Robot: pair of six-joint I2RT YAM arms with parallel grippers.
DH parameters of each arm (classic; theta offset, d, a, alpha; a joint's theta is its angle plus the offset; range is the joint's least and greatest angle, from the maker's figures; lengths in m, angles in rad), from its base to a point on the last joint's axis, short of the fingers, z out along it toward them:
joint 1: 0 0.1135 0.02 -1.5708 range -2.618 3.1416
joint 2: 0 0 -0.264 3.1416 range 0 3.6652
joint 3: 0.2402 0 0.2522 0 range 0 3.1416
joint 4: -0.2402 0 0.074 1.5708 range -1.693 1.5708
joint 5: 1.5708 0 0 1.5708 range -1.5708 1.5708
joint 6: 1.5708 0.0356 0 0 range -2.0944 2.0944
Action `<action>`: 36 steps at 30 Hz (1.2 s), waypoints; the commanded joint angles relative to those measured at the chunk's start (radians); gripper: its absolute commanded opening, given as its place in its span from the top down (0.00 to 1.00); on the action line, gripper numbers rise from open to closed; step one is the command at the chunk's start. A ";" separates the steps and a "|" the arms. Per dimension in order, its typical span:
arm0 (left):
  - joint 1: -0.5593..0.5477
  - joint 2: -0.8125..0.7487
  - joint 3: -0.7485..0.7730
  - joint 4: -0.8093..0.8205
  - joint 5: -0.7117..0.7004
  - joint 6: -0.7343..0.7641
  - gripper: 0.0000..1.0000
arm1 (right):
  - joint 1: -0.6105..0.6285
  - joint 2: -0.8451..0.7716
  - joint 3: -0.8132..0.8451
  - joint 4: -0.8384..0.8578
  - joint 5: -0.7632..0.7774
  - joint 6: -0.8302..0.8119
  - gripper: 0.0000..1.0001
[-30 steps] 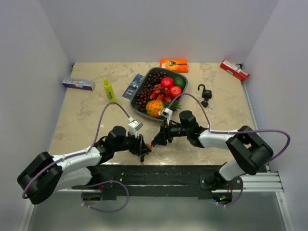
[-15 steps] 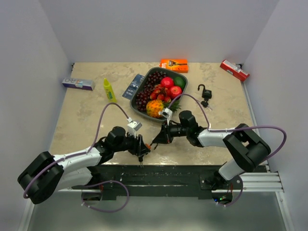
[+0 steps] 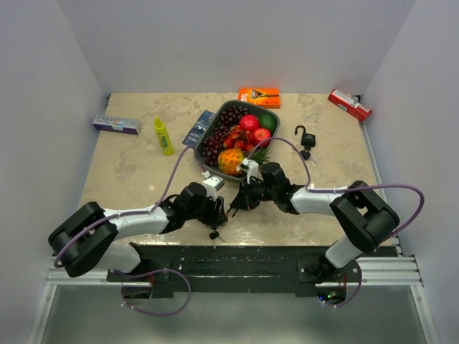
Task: Unlock with the key
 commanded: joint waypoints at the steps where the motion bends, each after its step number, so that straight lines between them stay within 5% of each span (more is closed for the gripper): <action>1: -0.022 0.055 0.078 -0.012 -0.067 0.001 0.76 | -0.001 0.009 0.049 -0.125 0.165 -0.128 1.00; 6: -0.024 0.037 0.094 -0.027 -0.054 -0.005 0.35 | -0.001 0.001 0.046 -0.137 0.199 -0.140 0.94; 15: -0.022 -0.151 0.152 -0.202 -0.036 0.040 0.01 | -0.001 -0.005 0.056 -0.156 0.242 -0.128 0.58; 21: 0.061 -0.259 0.245 -0.381 0.041 0.092 0.01 | 0.039 -0.118 0.069 -0.277 0.403 -0.025 0.36; 28: 0.171 -0.272 0.385 -0.549 0.052 0.245 0.01 | 0.198 -0.293 -0.001 -0.291 0.558 0.439 0.32; 36: 0.208 -0.324 0.345 -0.534 -0.014 0.294 0.01 | 0.349 -0.251 -0.003 -0.295 0.675 0.622 0.30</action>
